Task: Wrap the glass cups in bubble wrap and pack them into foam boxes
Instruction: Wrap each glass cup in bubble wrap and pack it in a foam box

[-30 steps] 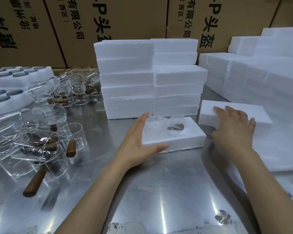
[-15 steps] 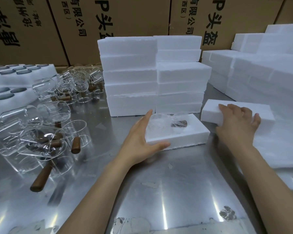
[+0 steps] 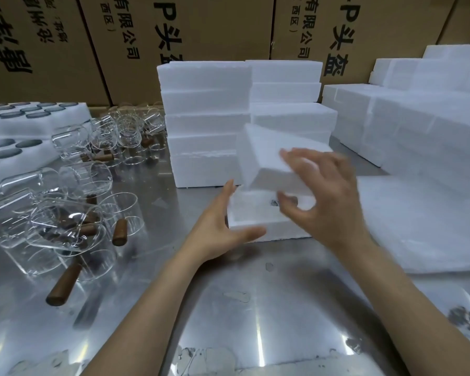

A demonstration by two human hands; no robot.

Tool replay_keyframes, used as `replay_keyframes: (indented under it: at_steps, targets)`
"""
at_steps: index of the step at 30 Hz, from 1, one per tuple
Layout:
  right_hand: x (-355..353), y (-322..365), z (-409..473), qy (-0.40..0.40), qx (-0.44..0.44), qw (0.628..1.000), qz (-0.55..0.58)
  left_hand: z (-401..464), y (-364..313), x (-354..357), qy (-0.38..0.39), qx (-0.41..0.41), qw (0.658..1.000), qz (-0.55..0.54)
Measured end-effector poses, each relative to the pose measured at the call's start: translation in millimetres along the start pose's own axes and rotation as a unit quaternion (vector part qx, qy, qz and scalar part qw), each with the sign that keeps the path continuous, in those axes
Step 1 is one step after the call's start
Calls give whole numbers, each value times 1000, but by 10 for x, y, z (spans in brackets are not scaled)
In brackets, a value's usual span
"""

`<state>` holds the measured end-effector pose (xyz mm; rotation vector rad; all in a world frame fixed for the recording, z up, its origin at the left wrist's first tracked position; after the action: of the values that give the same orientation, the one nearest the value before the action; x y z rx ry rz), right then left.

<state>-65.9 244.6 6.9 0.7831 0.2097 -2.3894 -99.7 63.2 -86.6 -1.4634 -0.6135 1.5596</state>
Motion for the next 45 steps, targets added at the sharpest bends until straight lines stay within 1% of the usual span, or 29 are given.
replay_keyframes:
  at_steps: [3, 6, 10, 15, 19, 22, 24, 26, 28, 30, 31, 33, 35, 37, 38, 39, 41, 42, 43, 44, 45]
  targets:
    - [171, 128, -30, 69, -13, 998, 3, 2, -34, -24, -6, 10, 1000, -28]
    - [270, 117, -68, 105, 1, 994, -4, 18, -47, -28, 2, 22, 999, -50]
    - [311, 107, -88, 122, 10, 992, -13, 24, -63, -26, 16, 21, 996, -86]
    - [323, 160, -111, 136, -1, 990, -19, 11, -134, 38, 43, 53, 993, -101]
    - [302, 200, -112, 137, -3, 990, -25, 7, -106, 81, 71, 17, 989, -132]
    - [303, 251, -114, 138, -9, 989, -43, 22, -143, 60, 102, 21, 968, -227]
    - [317, 282, -127, 140, -9, 988, -61, 37, -131, 71, 118, 6, 954, -275]
    - [326, 306, -144, 144, -3, 986, -78, 49, -78, 98, 117, -14, 956, -268]
    - [327, 320, -159, 142, 3, 986, -88, 60, -23, 102, 98, -23, 963, -250]
    - [319, 322, -172, 135, 10, 989, -65, 69, 17, 95, 81, -25, 968, -235]
    - [295, 312, -162, 128, 21, 991, -31, 74, 24, 93, 79, -25, 969, -232]
    - [185, 206, -107, 82, 83, 991, 70, 81, 26, 98, 83, -16, 967, -239]
    - [44, -16, -74, 11, 171, 976, 133, 81, 43, 99, 87, -17, 962, -259]
    - [-44, -287, -101, -23, 276, 941, 194, 78, 46, 88, 82, -40, 956, -280]
    - [-38, -430, -140, -23, 343, 906, 245, 80, 41, 86, 81, -52, 949, -300]
    - [17, -549, -194, -7, 405, 858, 317, 80, 33, 89, 84, -60, 940, -326]
    - [190, -674, -328, 36, 502, 730, 463, 80, -2, 94, 95, -57, 929, -352]
    - [268, -668, -378, 59, 535, 667, 516, 76, -21, 97, 97, -49, 933, -344]
    - [339, -652, -408, 91, 547, 630, 544, 72, -29, 102, 93, -44, 939, -329]
    - [381, -636, -424, 113, 549, 613, 556, 68, -25, 105, 85, -43, 945, -313]
    - [413, -645, -438, 121, 549, 615, 553, 61, -16, 110, 76, -45, 949, -302]
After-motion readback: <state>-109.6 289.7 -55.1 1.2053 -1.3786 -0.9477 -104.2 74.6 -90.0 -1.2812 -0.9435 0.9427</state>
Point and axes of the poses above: each hand's wrist, its own z-axis towards the middle knuckle, its own x-axis out of the palm, y = z × x, the point moved 6 cm from there along z, towards the middle knuckle, and after that the axes turned 6 degrees about y, right-handed, at the moved point
